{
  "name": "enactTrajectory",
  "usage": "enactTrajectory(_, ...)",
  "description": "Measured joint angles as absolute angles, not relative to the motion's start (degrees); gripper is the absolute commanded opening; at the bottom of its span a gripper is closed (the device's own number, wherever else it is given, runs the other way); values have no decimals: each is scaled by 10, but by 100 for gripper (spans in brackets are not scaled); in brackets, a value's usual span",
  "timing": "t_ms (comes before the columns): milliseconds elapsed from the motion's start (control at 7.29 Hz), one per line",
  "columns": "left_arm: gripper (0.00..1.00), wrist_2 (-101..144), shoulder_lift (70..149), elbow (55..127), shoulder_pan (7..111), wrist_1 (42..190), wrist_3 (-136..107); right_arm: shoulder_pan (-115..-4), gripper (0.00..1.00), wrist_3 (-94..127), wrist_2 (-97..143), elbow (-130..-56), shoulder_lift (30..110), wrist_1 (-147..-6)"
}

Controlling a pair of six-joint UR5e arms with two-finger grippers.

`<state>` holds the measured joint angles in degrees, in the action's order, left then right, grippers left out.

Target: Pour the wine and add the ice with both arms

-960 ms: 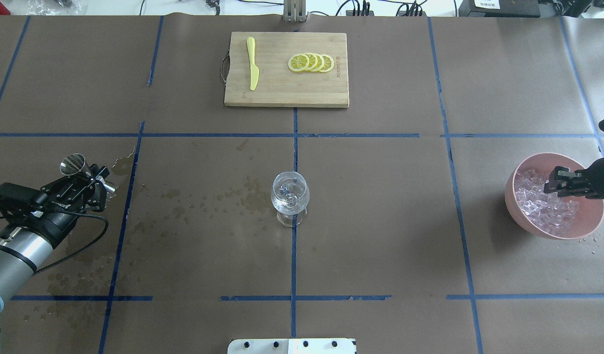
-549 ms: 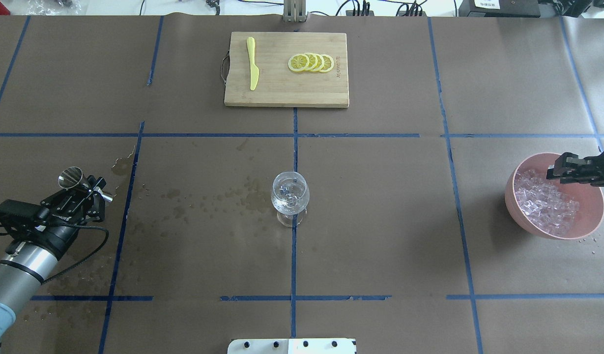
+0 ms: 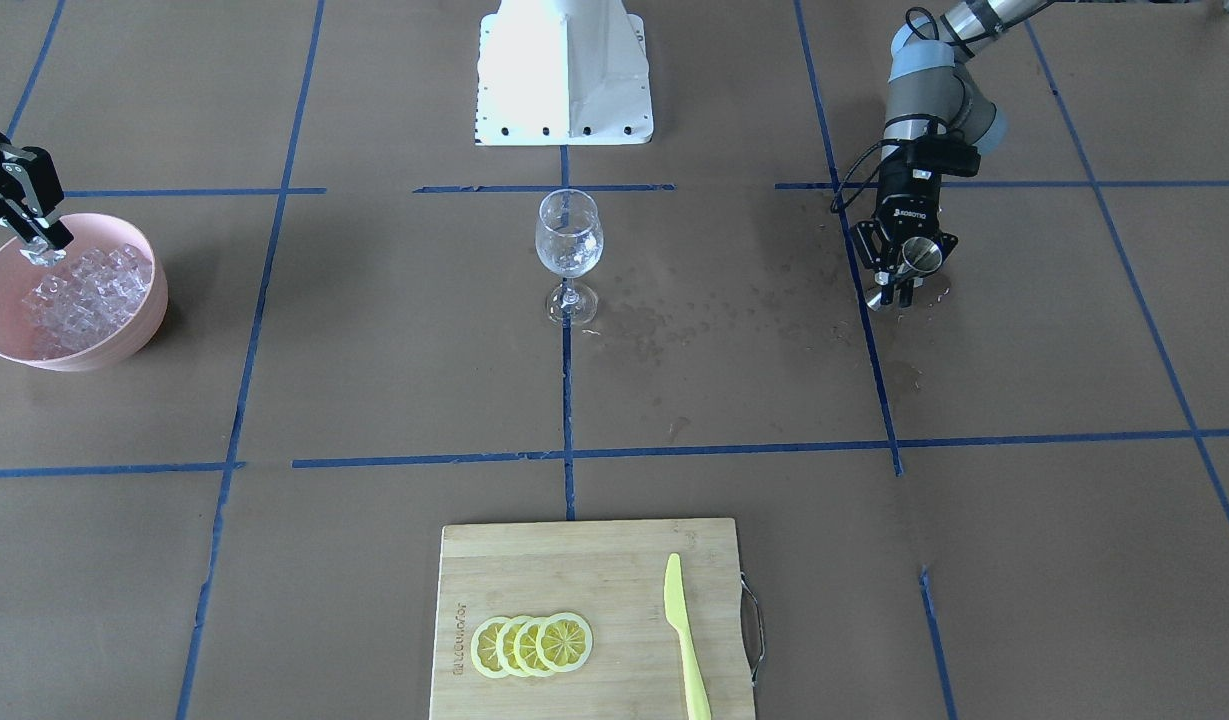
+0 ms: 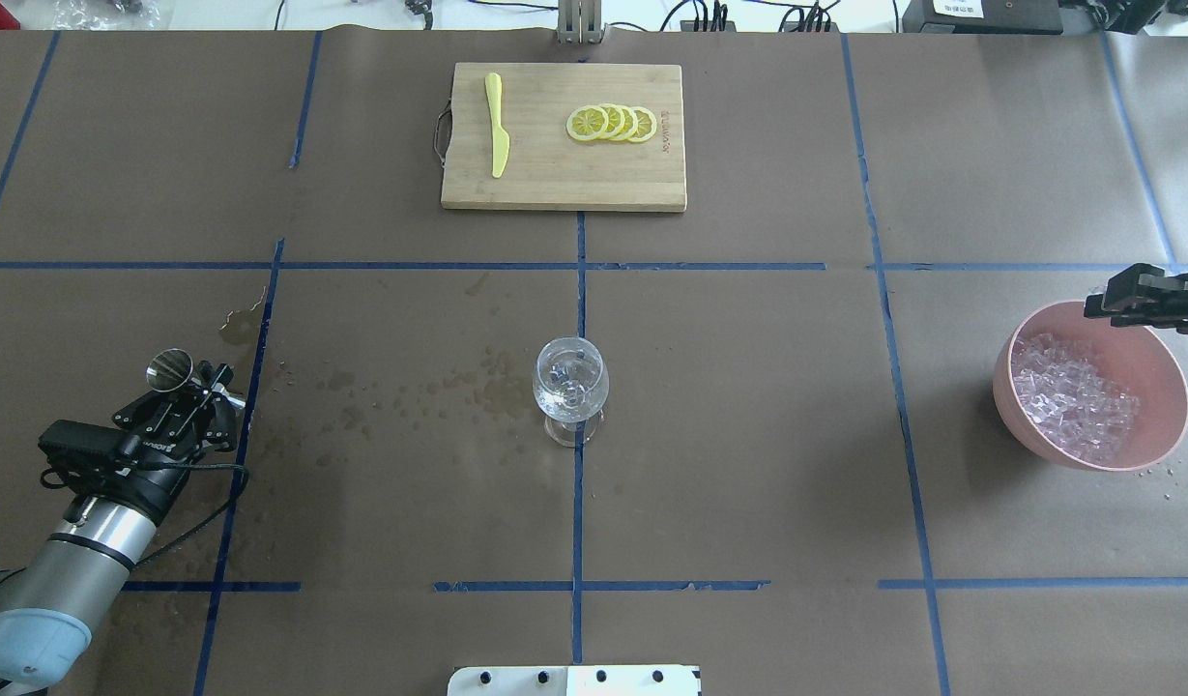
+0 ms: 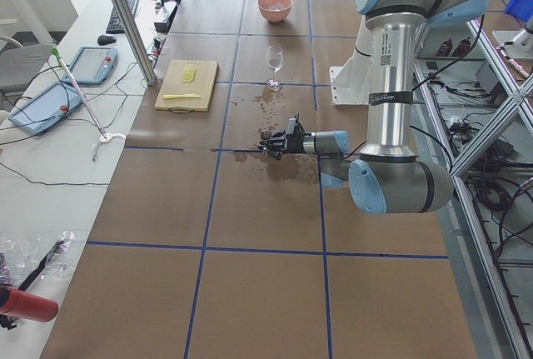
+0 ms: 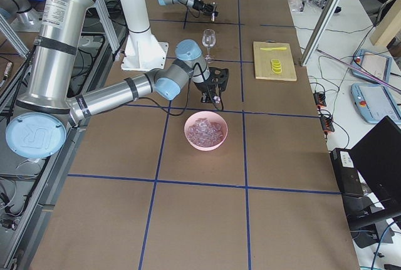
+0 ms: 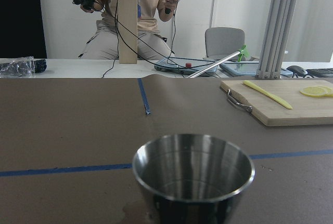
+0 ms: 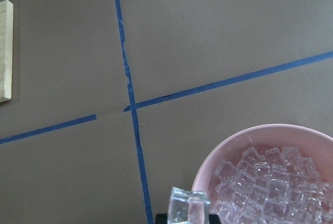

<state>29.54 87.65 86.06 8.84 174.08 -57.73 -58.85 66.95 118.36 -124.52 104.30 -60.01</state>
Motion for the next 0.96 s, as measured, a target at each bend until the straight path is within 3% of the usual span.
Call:
enactTrajectory(274,41,288,879,859,88,1741,-576,-595,0,669,1184,-1254,1041,-599)
enactTrajectory(412,47,287,879,859,88,1741,-575,-597,0,669,1184,-1256,1041,-599)
enactTrajectory(686,47,287,879,858,88,1741,-573,-598,0,669,1184,-1258,1040,-594)
enactTrajectory(823,64,287,879,858,88,1741,-572,-598,0,669,1184,-1258,1039,-590)
enactTrajectory(960,100,287,879,860,89,1741,-572,-598,0,669,1184,-1258,1038,-589)
